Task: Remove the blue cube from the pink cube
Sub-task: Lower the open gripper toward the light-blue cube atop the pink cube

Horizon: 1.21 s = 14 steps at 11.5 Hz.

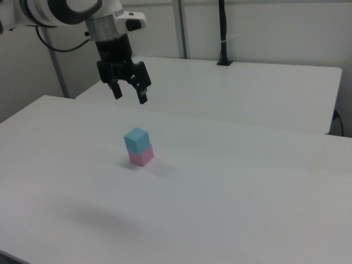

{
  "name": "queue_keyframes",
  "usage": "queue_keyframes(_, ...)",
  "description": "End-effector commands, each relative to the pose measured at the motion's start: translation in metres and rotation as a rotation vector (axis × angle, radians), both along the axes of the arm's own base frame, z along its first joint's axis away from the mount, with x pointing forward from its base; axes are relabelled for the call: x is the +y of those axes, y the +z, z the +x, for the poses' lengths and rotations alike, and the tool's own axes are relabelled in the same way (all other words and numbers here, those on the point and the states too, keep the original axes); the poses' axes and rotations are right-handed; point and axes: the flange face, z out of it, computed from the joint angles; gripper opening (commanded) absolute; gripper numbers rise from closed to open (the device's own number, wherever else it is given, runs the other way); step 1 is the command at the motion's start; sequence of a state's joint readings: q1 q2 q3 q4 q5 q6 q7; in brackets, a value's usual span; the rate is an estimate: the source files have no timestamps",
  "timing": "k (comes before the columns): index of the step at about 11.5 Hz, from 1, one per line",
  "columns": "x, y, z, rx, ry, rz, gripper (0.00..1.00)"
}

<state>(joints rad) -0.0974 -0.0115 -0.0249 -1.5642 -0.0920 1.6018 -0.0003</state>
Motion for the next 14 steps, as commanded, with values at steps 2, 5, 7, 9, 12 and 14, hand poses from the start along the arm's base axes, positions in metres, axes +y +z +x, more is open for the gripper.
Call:
queue_keyframes(2,0.012,-0.041,0.021,0.066,0.207,0.023,1.00)
queue_keyframes(5,0.040,-0.074,0.049,0.027,0.156,0.104,1.00)
queue_keyframes(7,0.063,-0.103,0.071,0.005,0.058,0.106,1.00)
queue_keyframes(9,0.088,-0.136,0.089,-0.002,0.003,0.100,1.00)
queue_keyframes(12,0.120,-0.178,0.108,-0.006,-0.018,0.083,1.00)
queue_keyframes(14,0.130,-0.200,0.117,-0.017,-0.072,0.063,1.00)
